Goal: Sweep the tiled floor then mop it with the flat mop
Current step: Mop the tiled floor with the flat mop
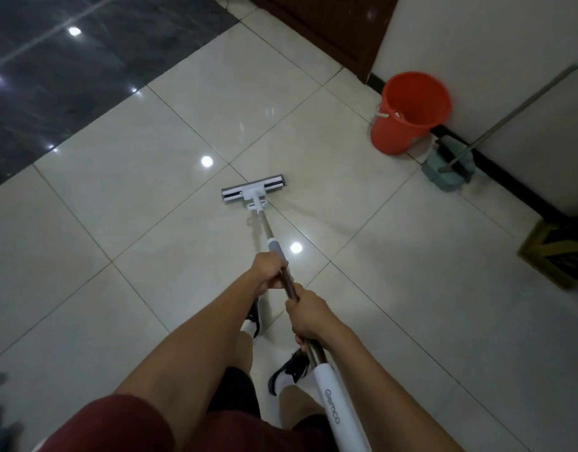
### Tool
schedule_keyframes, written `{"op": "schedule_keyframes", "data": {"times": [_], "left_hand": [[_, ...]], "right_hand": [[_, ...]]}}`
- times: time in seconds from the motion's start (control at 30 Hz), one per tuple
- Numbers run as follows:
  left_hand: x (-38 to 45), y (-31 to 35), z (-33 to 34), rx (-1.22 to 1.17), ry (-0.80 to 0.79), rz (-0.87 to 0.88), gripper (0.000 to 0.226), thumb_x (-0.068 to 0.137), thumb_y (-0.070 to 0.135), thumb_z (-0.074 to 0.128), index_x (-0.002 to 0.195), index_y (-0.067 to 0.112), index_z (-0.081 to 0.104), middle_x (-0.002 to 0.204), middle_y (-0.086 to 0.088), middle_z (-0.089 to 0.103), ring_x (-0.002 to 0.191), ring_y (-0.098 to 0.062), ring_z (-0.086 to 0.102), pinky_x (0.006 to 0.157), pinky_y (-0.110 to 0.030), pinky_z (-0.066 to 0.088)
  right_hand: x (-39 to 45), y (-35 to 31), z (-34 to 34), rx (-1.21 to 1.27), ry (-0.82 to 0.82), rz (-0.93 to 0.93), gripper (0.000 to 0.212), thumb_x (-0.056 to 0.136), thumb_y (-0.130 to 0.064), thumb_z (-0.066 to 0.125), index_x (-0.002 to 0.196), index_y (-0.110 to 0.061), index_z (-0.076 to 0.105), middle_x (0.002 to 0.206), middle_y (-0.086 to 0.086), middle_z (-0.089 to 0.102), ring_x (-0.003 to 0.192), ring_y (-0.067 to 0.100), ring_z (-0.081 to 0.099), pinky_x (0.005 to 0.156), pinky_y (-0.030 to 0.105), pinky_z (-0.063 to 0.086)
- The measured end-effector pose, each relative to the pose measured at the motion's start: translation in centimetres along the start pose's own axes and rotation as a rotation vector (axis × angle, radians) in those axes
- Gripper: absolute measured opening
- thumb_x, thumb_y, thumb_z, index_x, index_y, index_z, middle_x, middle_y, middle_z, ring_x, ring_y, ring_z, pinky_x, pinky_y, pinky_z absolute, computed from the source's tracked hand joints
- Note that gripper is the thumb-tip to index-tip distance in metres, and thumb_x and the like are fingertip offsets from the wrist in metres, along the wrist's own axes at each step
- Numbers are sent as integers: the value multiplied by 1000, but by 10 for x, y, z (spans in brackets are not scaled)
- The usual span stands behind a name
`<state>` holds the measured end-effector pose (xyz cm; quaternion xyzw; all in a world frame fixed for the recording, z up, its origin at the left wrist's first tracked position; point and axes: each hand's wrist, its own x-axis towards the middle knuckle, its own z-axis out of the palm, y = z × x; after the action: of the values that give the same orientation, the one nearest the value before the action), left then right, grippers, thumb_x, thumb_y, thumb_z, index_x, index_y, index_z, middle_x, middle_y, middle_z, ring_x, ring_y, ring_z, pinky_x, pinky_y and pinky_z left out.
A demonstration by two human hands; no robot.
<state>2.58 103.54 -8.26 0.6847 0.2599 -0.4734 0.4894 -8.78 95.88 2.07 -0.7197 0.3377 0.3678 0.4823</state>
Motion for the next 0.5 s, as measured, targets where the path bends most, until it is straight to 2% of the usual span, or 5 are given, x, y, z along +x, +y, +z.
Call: {"op": "schedule_keyframes", "data": {"times": [0.17,0.3,0.37,0.43,0.5], "left_hand": [[-17,-15,29,115,-50,28,14,99,9,53,99,-3,60,88,-20,67,77,-33,70,67,-45,63],[-20,-20,44,208,-132,51,12,99,13,53,98,6,62,94,-15,64,74,-28,66,68,-45,63],[-18,-20,49,299,-180,102,18,99,13,53,114,8,62,103,-13,61,77,-27,66,64,-44,62],[-16,-16,52,453,-194,175,42,101,17,52,143,14,50,121,-16,62,87,-28,68,57,-37,58],[-12,-6,52,660,-180,323,46,102,18,51,147,15,46,130,-18,62,102,-32,67,69,-35,57]], "right_hand": [[-16,29,-19,-186,41,-36,36,104,-22,36,139,-19,43,89,5,57,60,15,55,43,21,41],[-24,51,-41,-310,90,4,29,105,-28,36,127,-13,47,95,12,58,71,27,57,62,37,54],[-24,55,-51,-334,124,76,28,104,-32,37,120,-12,50,95,13,61,64,27,61,56,38,56],[-24,50,-60,-373,158,169,28,102,-31,39,114,-10,54,88,9,59,61,26,65,53,34,55],[-21,39,-69,-446,177,237,26,101,-25,42,116,-10,56,91,8,61,74,27,70,63,35,56]]}}
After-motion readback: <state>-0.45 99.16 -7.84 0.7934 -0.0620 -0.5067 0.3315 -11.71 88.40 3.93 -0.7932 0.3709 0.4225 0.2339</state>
